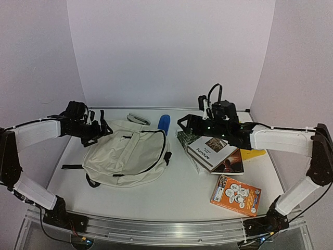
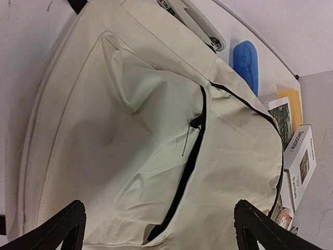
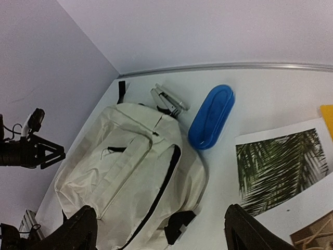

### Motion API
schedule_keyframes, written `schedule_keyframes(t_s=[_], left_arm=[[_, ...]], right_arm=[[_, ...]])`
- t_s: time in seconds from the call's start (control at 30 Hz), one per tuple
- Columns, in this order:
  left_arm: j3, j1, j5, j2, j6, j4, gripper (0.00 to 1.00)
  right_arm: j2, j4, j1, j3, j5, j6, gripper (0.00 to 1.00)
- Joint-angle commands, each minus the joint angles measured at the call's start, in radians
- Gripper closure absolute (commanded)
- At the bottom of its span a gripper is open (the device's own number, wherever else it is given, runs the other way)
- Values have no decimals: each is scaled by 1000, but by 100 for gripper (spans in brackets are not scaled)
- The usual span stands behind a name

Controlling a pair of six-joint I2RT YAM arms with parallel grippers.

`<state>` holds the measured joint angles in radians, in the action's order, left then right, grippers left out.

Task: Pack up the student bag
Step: Adjust the student bag at the center of the board.

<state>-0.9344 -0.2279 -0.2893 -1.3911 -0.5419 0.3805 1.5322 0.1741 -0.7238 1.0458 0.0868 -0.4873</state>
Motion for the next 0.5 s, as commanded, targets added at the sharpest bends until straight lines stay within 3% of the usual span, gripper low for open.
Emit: schedule_keyframes(t_s=[0.0,0.17,0.33,0.47], left_arm=[[24,-33,-28,-21,-82,-107,0],[108,-32,-1,57,-126,-164,0],[112,2,99,118,-121,-71,0],[163,114,56,168,-168,-28,0]], right_arm=[[126,31,-48,81,18,-72,19],[285,31,-84,169,80,-80,27],[399,29,-90,232,89,-94,37],[448,30,-98,259,90,-105,55]])
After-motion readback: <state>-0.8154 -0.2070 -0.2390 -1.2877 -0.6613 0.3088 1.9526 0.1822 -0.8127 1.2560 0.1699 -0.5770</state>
